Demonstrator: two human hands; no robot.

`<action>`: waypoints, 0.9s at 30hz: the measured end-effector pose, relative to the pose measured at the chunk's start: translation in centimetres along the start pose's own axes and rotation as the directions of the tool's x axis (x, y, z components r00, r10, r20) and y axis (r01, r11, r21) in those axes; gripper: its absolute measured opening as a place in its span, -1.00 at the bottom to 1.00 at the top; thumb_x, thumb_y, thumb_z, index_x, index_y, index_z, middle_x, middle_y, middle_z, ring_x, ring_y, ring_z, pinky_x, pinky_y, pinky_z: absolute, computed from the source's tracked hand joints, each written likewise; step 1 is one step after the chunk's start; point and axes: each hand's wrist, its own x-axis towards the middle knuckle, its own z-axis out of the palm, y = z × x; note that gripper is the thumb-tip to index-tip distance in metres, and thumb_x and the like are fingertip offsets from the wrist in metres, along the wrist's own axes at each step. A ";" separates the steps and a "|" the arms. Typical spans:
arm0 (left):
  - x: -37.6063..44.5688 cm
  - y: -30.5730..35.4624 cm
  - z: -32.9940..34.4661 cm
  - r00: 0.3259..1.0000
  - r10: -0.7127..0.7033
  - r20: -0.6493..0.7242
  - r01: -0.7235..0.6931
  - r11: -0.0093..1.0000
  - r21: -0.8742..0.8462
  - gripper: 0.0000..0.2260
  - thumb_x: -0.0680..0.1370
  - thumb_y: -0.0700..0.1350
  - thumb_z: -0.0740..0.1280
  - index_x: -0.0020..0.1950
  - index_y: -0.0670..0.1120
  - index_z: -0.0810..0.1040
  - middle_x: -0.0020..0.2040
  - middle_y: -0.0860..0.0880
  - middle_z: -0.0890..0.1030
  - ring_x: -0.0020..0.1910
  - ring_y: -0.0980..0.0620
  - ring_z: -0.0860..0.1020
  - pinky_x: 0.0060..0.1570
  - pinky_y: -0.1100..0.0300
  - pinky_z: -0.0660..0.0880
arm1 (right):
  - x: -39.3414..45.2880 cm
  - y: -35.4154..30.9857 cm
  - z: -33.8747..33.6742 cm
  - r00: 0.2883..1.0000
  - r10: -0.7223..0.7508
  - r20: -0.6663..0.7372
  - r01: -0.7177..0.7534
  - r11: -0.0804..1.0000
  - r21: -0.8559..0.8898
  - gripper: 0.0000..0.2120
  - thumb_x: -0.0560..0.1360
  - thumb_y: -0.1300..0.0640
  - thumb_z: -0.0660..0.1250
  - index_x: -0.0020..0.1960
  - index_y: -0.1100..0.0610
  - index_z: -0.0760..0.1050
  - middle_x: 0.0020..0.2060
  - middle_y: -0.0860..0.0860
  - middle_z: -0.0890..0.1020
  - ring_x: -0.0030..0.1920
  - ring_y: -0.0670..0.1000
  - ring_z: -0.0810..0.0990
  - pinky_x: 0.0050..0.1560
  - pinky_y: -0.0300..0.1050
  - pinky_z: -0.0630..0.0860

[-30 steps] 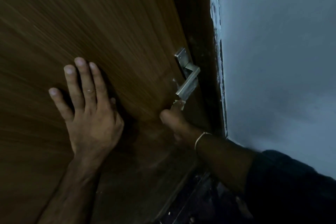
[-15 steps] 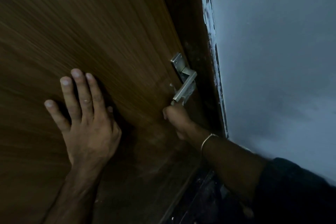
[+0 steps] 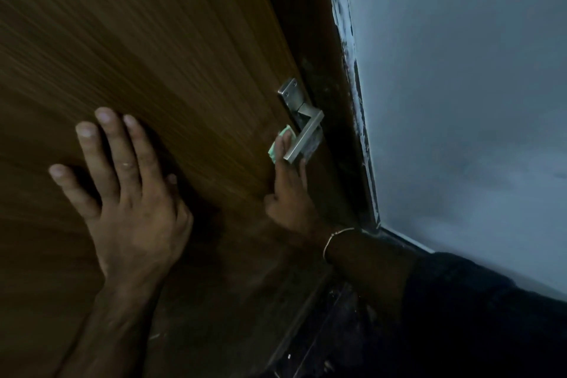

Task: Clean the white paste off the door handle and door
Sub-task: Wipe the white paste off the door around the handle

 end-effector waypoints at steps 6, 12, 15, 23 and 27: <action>0.0 -0.2 0.6 0.999 0.010 -0.040 -0.009 0.999 0.031 -0.36 0.65 0.02 0.00 0.65 -0.09 -0.22 0.66 -0.15 -0.11 0.62 -0.25 -0.07 0.37 -0.49 0.14 | 1.6 2.3 -0.1 1.000 -0.011 0.001 0.011 0.999 -0.040 0.01 0.34 0.31 0.31 0.61 0.04 -0.19 0.59 -0.07 -0.19 0.59 -0.02 -0.23 0.56 0.22 -0.18; -0.2 -0.2 0.4 0.998 -0.022 -0.051 0.024 0.999 0.040 -0.32 0.63 0.01 0.06 0.66 -0.08 -0.21 0.66 -0.10 -0.16 0.62 -0.07 -0.24 0.36 -0.52 0.10 | 1.9 3.6 -0.1 0.910 0.358 0.210 -0.409 0.857 0.315 0.01 0.47 0.33 0.28 0.55 -0.11 -0.39 0.60 -0.02 -0.19 0.59 0.11 -0.07 0.55 0.30 -0.08; 0.1 0.0 0.1 1.000 -0.005 -0.008 0.006 0.999 0.037 -0.31 0.62 0.01 0.07 0.65 -0.08 -0.22 0.66 -0.12 -0.14 0.63 -0.22 -0.11 0.33 -0.53 0.14 | 4.6 2.8 -1.8 0.844 0.499 0.196 -0.524 0.694 0.493 -0.16 0.56 0.22 0.20 0.58 -0.08 -0.30 0.48 0.10 0.22 0.50 0.25 0.23 0.39 0.11 0.33; 0.0 0.5 -0.9 0.998 -0.011 0.069 0.010 1.000 0.004 -0.28 0.60 -0.03 0.08 0.64 -0.13 -0.25 0.65 -0.20 -0.15 0.62 -0.27 -0.13 0.37 -0.48 0.17 | 4.1 2.3 -2.5 0.855 0.482 0.189 -0.494 0.648 0.580 -0.14 0.45 -0.14 0.20 0.60 -0.07 -0.18 0.55 0.14 0.21 0.41 0.18 0.40 0.37 0.14 0.42; -0.2 0.4 -0.8 0.995 -0.032 0.098 0.032 0.999 -0.006 -0.27 0.59 0.00 0.07 0.64 -0.13 -0.25 0.65 -0.19 -0.18 0.62 -0.27 -0.14 0.35 -0.50 0.19 | 4.5 3.6 -3.7 0.893 0.442 0.087 -0.403 0.698 0.592 -0.21 0.56 0.19 0.24 0.60 -0.10 -0.15 0.50 0.06 0.30 0.44 0.11 0.35 0.24 -0.09 0.43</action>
